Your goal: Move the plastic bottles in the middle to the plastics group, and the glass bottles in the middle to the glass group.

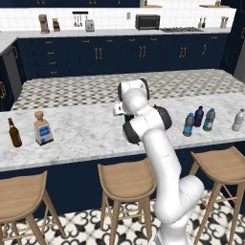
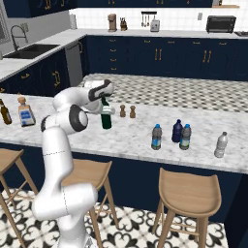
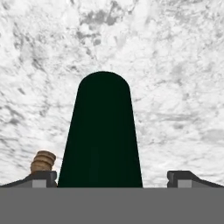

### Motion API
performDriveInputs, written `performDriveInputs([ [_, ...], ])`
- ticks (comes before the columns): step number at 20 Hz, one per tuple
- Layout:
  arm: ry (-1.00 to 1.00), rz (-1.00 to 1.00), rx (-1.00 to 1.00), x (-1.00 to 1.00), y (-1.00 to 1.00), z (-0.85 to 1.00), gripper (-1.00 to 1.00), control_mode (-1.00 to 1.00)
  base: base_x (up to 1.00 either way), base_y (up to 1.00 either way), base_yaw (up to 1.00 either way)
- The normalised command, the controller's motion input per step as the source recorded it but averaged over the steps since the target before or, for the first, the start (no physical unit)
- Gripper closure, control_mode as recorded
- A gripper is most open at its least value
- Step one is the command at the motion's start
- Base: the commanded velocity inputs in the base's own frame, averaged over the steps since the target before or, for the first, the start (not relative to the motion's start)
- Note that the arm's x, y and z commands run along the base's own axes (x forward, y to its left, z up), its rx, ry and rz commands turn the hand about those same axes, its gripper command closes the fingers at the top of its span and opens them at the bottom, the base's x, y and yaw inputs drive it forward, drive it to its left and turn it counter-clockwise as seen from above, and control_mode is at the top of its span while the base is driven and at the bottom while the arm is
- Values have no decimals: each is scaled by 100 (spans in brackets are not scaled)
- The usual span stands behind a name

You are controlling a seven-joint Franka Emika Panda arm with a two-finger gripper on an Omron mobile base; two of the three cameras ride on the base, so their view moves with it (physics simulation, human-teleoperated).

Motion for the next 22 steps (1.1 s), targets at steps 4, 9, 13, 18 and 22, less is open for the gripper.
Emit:
performDriveInputs([
  [4,8,-3,0,33,-16,-3,-100,-100,0,0,0],
  [9,3,0,0,34,-22,0,100,-100,0,0,0],
  [13,9,0,0,15,-31,11,100,-100,0,0,0],
  [18,8,0,6,-20,-13,35,100,-100,0,0,0],
  [22,11,13,15,-60,0,46,100,-100,0,0,0],
])
